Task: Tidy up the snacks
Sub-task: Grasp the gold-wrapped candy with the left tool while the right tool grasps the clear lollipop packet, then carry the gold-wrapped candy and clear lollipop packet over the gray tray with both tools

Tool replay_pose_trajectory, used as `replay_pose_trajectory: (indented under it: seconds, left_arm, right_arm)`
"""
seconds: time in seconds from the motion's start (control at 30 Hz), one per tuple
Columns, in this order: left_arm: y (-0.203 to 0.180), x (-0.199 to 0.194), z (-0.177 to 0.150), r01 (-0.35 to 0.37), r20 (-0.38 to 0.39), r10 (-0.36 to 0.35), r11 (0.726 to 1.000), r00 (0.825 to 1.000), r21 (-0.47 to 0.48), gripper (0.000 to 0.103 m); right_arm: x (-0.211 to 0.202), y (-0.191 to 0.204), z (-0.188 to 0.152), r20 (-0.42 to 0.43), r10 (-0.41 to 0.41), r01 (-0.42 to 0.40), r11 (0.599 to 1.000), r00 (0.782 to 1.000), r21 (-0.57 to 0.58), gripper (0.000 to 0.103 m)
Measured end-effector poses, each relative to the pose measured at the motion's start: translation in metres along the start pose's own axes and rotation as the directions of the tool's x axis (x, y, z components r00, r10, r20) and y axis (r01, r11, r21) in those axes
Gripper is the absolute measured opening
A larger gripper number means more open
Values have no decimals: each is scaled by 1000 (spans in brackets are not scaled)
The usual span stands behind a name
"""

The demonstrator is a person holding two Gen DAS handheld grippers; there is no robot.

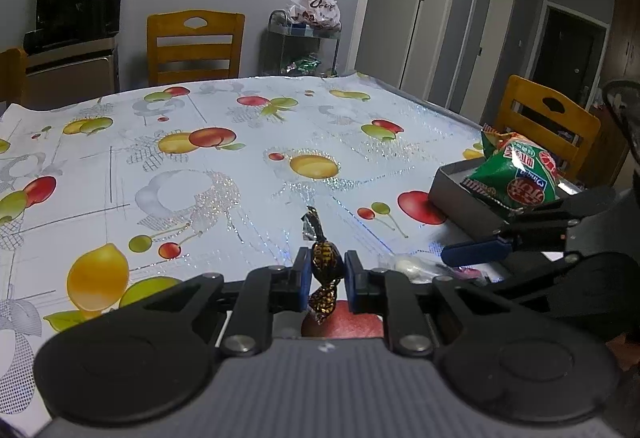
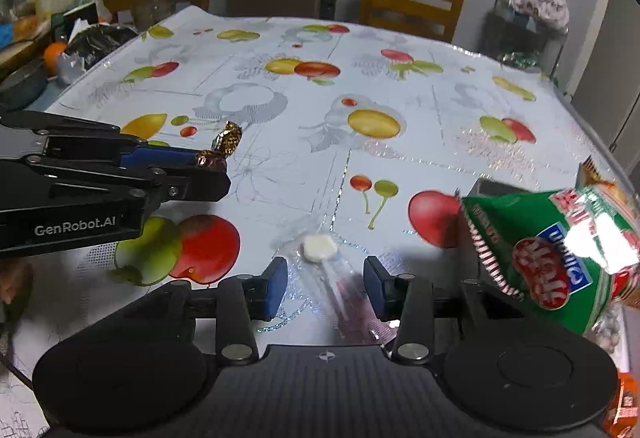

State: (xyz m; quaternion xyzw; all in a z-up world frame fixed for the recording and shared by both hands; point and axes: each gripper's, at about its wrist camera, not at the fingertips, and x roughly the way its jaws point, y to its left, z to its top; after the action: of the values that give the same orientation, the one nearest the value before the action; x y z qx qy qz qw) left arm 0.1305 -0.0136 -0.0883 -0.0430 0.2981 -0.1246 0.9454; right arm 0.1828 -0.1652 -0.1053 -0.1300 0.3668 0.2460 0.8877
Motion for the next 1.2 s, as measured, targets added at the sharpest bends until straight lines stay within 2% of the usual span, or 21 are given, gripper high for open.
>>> replay_pose_trajectory:
  seconds: [0.07, 0.1, 0.3, 0.93, 1.13, 1.2]
  left_arm:
    - [0, 1, 0, 2, -5, -2, 1000, 1000, 2, 14]
    - [-1, 1, 0, 3, -7, -3, 1000, 1000, 5, 14]
    - [-2, 4, -2, 1, -19, 0, 1000, 1000, 17, 14]
    - [-16, 6, -6, -7, -32, 10, 996, 999, 87, 14]
    - [-38, -9, -6, -35, 2, 35, 993, 999, 116, 14]
    - [-50, -14, -7, -20, 9, 19, 991, 1000, 133, 14]
  right_arm:
    - [0, -2, -2, 7, 11, -11, 1000, 1000, 9, 39]
    - [0, -2, -2, 11, 18, -19, 1000, 1000, 12, 22]
    - [-11, 3, -6, 41, 0, 0, 1000, 999, 2, 7]
    - [-92, -21, -39, 153, 39, -58, 991, 987, 118, 5]
    - [-122, -31, -58, 196, 60, -85, 989, 979, 120, 5]
    - [-131, -40, -64, 210, 62, -93, 986, 976, 141, 5]
